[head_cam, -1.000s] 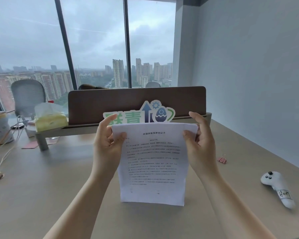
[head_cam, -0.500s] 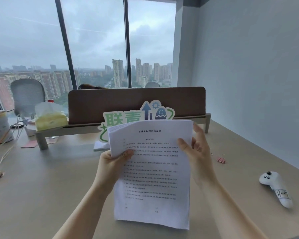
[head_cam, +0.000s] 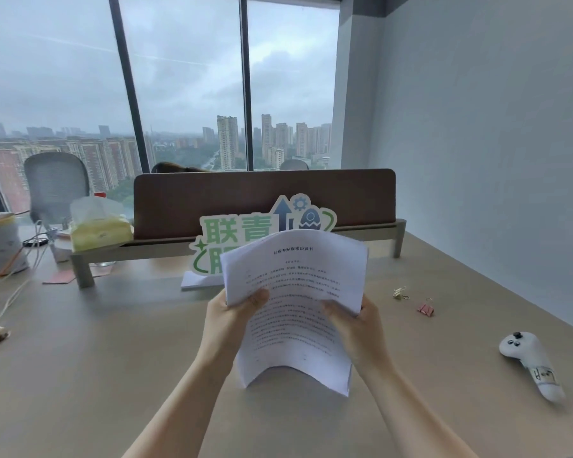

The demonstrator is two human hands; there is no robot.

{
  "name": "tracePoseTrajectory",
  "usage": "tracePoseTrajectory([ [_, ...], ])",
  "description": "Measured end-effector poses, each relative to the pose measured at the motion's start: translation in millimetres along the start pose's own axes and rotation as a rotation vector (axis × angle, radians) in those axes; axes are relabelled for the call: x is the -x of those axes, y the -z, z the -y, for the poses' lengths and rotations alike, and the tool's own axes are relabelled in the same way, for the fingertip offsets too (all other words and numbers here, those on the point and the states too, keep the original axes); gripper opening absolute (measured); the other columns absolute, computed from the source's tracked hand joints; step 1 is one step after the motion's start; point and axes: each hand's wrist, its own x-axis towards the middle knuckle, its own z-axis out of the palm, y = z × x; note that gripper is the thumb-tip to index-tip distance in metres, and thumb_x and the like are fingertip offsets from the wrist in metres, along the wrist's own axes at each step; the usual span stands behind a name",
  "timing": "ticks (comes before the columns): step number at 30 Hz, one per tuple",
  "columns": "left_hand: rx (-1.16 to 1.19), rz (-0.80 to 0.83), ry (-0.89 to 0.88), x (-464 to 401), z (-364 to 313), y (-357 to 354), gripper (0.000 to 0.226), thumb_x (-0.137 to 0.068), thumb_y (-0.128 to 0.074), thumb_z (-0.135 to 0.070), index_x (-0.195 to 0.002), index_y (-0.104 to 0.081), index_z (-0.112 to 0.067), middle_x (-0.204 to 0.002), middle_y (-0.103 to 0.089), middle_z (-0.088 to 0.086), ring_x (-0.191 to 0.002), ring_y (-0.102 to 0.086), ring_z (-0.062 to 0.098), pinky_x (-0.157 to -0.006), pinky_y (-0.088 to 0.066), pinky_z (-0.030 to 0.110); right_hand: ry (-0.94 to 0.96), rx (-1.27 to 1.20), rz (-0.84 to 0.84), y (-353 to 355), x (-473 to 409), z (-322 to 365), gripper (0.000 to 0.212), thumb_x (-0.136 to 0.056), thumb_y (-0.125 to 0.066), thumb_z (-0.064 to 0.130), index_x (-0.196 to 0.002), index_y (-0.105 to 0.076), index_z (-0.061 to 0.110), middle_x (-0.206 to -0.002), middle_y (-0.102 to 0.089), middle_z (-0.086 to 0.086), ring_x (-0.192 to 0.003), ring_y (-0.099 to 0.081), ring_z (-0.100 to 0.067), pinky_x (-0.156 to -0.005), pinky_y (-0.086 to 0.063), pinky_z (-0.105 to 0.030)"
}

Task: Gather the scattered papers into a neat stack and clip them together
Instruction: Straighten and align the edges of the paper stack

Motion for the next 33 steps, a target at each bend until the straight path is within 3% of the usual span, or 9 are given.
tracePoseTrajectory([
  [12, 0.003, 0.026, 0.093, -3.3, 8.0, -1.9, 0.01, -0.077, -0.076, -0.002, -0.079, -0.075, -0.011, -0.074, -0.077, -0.001, -0.066, -0.073, 0.012, -0.054, -0.055, 0.021, -0.068, 0.152, -0.03, 6.8, -4.2, -15.0, 0.016, -0.09, -0.068, 0.011, -0.101, -0.073, 0.021, -0.092, -0.077, 0.011, -0.089, -0.073, -0.009, -0.069, -0.052, -0.021],
  [15, -0.009, 0.007, 0.077, -1.5, 7.8, 1.9, 0.013, -0.075, -0.077, -0.006, -0.085, -0.074, -0.013, -0.078, -0.078, -0.001, -0.071, -0.072, 0.014, -0.056, -0.055, 0.02, 0.063, 0.149, -0.107, 8.5, -4.4, -8.2, 0.046, -0.087, -0.07, 0.008, -0.124, -0.055, 0.031, -0.102, -0.073, 0.013, -0.096, -0.07, -0.007, -0.075, -0.053, -0.023],
  [17, -0.013, -0.019, -0.033, -3.1, 1.1, 3.0, 0.02, -0.079, -0.075, -0.005, -0.095, -0.07, -0.016, -0.082, -0.077, -0.003, -0.074, -0.071, 0.013, -0.058, -0.055, 0.02, 0.218, 0.197, -0.176, 10.6, -9.1, 3.5, 0.073, -0.088, -0.069, 0.009, -0.135, -0.034, 0.053, -0.107, -0.067, 0.013, -0.097, -0.068, -0.009, -0.081, -0.054, -0.025],
  [19, -0.025, -0.035, -0.163, -4.8, -10.1, 1.1, 0.038, -0.085, -0.069, -0.003, -0.116, -0.059, -0.024, -0.088, -0.075, -0.003, -0.075, -0.071, 0.01, -0.059, -0.055, 0.02, 0.343, 0.323, -0.195, 10.5, -14.2, 18.1, 0.086, -0.09, -0.067, 0.011, -0.136, -0.018, 0.066, -0.124, -0.056, 0.023, -0.103, -0.062, -0.006, -0.087, -0.047, -0.015],
  [21, -0.061, -0.041, -0.306, -7.0, -21.7, -1.4, 0.062, -0.09, -0.063, -0.001, -0.135, -0.04, -0.038, -0.097, -0.071, -0.004, -0.078, -0.069, 0.002, -0.062, -0.055, 0.018, 0.452, 0.45, -0.201, 10.3, -18.7, 29.5, 0.082, -0.092, -0.064, 0.007, -0.141, -0.019, 0.055, -0.132, -0.048, 0.024, -0.1, -0.057, 0.006, -0.081, -0.037, 0.0],
  [23, -0.11, -0.024, -0.438, -10.6, -28.7, -2.9, 0.075, -0.093, -0.057, 0.0, -0.137, -0.028, -0.054, -0.109, -0.064, 0.002, -0.086, -0.067, 0.004, -0.07, -0.056, 0.022, 0.539, 0.538, -0.205, 11.2, -22.7, 35.2, 0.07, -0.093, -0.062, 0.005, -0.143, -0.032, 0.042, -0.129, -0.051, 0.016, -0.093, -0.054, 0.019, -0.08, -0.035, 0.003],
  [26, -0.288, -0.032, -0.544, -16.4, -32.5, -1.7, 0.064, -0.094, -0.056, -0.008, -0.122, -0.041, -0.064, -0.126, -0.059, 0.003, -0.107, -0.062, 0.028, -0.09, -0.055, 0.05, 0.557, 0.604, -0.199, 12.8, -26.6, 36.5, 0.052, -0.094, -0.059, 0.006, -0.138, -0.05, 0.03, -0.128, -0.054, 0.018, -0.114, -0.043, 0.022, -0.092, -0.033, 0.001],
  [28, -0.355, -0.05, -0.569, -18.9, -31.9, 0.1, 0.054, -0.092, -0.056, -0.007, -0.108, -0.05, -0.058, -0.115, -0.062, 0.002, -0.103, -0.06, 0.033, -0.089, -0.051, 0.059, 0.537, 0.592, -0.204, 11.1, -26.6, 37.3, 0.045, -0.094, -0.057, 0.005, -0.134, -0.054, 0.026, -0.127, -0.057, 0.015, -0.114, -0.043, 0.021, -0.092, -0.033, 0.001],
  [33, -0.333, -0.043, -0.584, -18.8, -35.0, 0.4, 0.052, -0.091, -0.055, -0.002, -0.098, -0.052, -0.053, -0.098, -0.061, 0.0, -0.082, -0.056, 0.022, -0.074, -0.05, 0.045, 0.537, 0.564, -0.209, 7.5, -26.0, 40.7, 0.042, -0.092, -0.058, 0.002, -0.129, -0.056, 0.023, -0.124, -0.058, 0.021, -0.113, -0.044, 0.021, -0.091, -0.032, 0.001],
])
